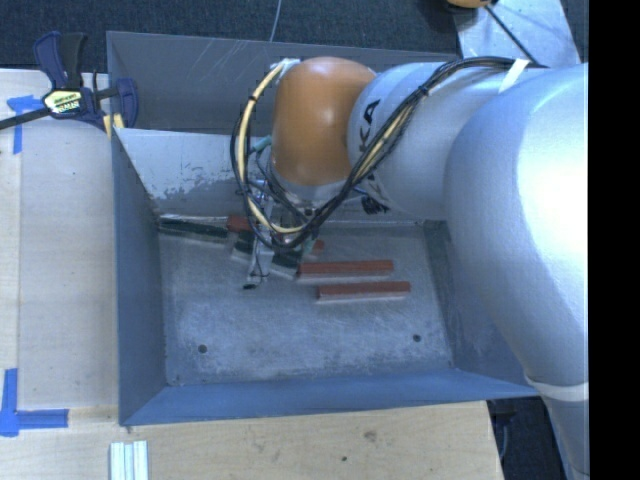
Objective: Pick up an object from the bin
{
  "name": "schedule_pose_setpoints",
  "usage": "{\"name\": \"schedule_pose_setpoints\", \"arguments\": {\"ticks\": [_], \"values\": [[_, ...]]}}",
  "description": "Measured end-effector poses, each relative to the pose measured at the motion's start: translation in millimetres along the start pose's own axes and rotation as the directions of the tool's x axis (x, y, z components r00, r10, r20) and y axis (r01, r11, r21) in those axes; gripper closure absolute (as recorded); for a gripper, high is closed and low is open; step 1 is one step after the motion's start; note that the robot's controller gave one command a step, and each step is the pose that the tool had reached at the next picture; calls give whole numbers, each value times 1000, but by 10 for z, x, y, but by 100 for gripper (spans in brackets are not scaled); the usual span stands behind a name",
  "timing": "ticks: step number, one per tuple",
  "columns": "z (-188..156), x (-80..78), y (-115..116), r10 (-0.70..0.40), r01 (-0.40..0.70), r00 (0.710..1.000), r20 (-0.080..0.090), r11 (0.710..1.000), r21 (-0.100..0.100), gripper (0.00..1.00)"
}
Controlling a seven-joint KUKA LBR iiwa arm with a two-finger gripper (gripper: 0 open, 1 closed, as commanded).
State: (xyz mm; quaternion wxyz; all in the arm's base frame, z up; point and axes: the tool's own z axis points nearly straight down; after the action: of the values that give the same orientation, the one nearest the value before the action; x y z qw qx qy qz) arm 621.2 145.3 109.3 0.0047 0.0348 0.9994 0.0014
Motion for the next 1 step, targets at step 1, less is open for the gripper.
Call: {"name": "schedule_pose_setpoints", "arguments": {"ticks": [1], "values": [[344, -39, -472, 98, -98, 995, -7, 995, 4, 100]]}}
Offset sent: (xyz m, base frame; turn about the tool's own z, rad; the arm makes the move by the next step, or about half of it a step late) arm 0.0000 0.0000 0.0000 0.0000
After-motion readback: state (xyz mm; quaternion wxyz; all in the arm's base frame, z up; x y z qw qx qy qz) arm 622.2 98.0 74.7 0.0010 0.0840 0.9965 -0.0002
